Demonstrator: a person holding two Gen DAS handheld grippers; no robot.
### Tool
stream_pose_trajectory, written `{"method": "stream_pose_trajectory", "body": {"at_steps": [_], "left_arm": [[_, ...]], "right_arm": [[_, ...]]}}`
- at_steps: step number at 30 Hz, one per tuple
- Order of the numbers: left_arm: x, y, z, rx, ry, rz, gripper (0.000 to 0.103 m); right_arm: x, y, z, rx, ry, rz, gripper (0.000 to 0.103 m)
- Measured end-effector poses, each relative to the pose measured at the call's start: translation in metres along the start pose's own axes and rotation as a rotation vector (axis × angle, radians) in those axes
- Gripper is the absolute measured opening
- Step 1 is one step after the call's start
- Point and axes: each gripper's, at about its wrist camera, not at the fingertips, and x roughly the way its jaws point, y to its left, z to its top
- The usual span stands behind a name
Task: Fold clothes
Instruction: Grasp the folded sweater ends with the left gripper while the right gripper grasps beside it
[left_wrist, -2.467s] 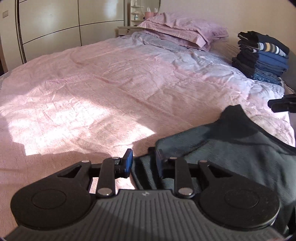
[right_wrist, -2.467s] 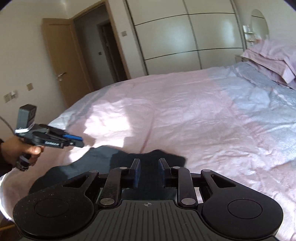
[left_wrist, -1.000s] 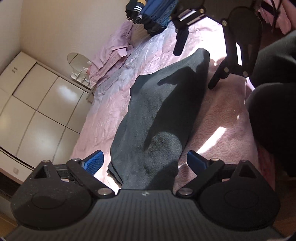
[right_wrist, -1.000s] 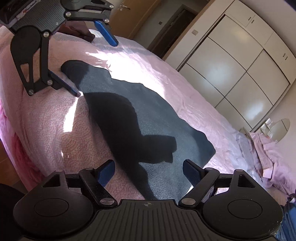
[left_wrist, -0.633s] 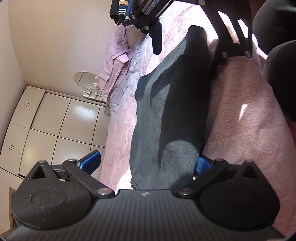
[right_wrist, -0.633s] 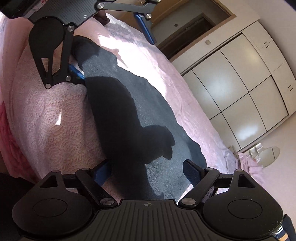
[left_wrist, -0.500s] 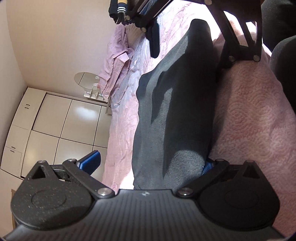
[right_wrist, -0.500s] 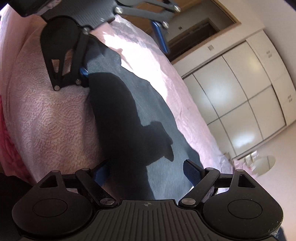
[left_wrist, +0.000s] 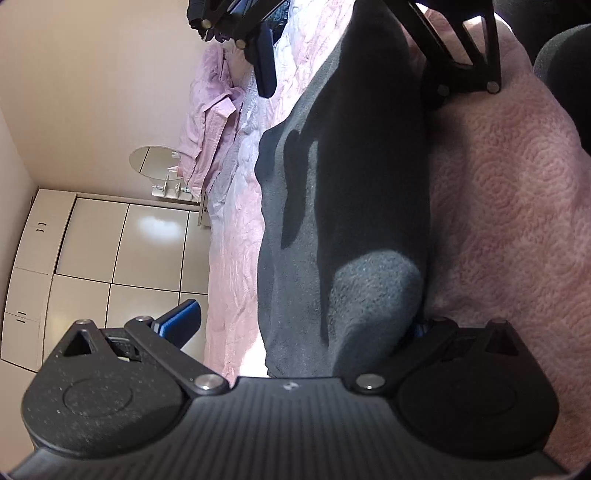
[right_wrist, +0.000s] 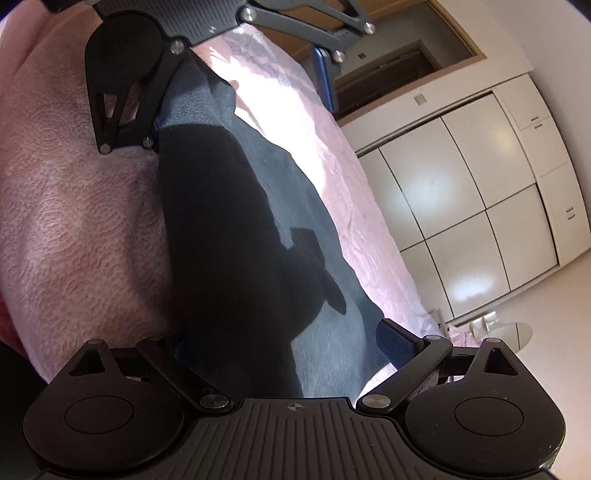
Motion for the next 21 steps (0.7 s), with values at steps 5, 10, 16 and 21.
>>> {"method": "stream_pose_trajectory", "body": {"at_steps": [5, 10, 16, 21], "left_arm": [[0.001, 0.023, -0.011, -0.070, 0.044, -0.029, 0.095], [0.017, 0.023, -0.008, -0.095, 0.099, -0.179, 0.042], [0.008, 0.036, -0.011, -0.092, 0.117, -0.249, 0.016], [0.005, 0.062, -0.011, -0.117, 0.119, -0.226, 0.016]], "right_arm": [[0.010, -0.026, 0.000, 0.069, 0.032, 0.043, 0.081], [0.027, -0.027, 0.002, 0.054, 0.078, 0.117, 0.038], [0.024, -0.059, 0.013, 0.088, 0.084, 0.163, 0.022], [0.007, -0.077, 0.026, 0.074, 0.099, 0.160, 0.021]]}}
